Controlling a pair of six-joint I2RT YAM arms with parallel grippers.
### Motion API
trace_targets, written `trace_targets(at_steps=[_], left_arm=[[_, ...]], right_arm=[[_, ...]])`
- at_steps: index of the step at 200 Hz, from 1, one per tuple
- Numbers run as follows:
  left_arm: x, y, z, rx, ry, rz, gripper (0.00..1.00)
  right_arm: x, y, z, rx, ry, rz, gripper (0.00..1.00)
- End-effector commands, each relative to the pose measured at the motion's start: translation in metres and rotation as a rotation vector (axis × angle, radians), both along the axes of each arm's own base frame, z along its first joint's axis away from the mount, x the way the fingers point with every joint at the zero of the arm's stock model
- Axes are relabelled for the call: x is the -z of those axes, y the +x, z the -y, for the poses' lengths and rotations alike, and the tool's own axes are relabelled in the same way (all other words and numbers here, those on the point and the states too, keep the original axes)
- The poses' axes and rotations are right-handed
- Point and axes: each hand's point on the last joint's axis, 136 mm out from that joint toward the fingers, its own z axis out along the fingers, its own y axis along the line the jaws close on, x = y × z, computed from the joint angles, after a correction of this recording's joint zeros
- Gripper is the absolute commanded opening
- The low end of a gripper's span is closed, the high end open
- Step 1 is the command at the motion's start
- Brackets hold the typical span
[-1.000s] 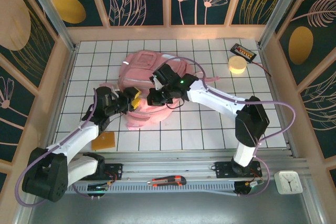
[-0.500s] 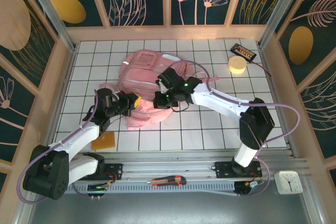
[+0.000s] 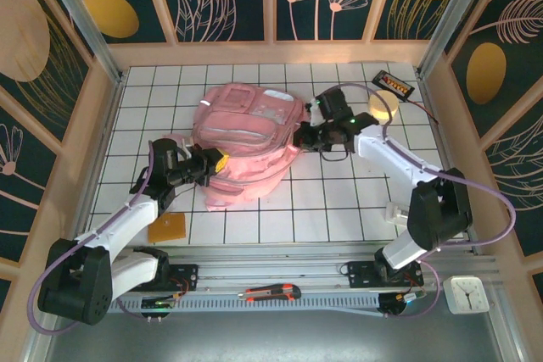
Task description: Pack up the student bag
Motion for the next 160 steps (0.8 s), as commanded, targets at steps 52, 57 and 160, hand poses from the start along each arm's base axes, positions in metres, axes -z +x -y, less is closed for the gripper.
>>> trace_targets(at_steps=[52,57,160], left_arm=[[-0.01,0.012,-0.019,-0.069,0.035,0.02,0.0],[-0.011,0.012,-0.019,-0.068,0.032,0.023,0.0],[-0.013,0.013,-0.019,-0.066,0.007,0.029,0.0]], right_arm=[[0.036,0.066,0.068,0.148,-0.014,-0.006,0.0],[0.031,0.062,0.059,0.11,0.03,0.001,0.0],[-0.023,-0.059,-0.02,-0.586,-0.108,0.937,0.79]])
